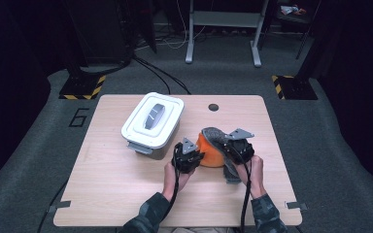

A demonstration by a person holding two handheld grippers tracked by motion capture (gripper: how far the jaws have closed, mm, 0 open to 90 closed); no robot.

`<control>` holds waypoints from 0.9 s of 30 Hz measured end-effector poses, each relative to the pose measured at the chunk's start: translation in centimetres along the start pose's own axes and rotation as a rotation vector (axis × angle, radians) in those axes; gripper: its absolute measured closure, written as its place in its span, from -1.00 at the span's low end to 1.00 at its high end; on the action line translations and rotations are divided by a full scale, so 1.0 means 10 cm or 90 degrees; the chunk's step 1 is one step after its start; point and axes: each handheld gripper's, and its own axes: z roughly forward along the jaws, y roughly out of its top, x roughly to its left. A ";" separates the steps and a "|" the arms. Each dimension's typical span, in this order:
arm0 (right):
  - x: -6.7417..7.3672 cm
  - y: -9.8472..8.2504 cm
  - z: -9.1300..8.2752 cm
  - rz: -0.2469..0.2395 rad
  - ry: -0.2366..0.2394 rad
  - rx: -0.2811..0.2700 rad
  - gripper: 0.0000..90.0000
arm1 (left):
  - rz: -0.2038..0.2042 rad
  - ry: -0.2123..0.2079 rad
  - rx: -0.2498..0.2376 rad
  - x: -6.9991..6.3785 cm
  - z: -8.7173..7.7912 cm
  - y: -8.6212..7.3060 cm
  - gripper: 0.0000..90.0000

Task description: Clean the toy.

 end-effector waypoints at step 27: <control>-0.26 -0.19 0.03 0.053 -0.025 0.034 0.79 | -0.019 0.023 0.005 0.14 0.03 -0.06 0.83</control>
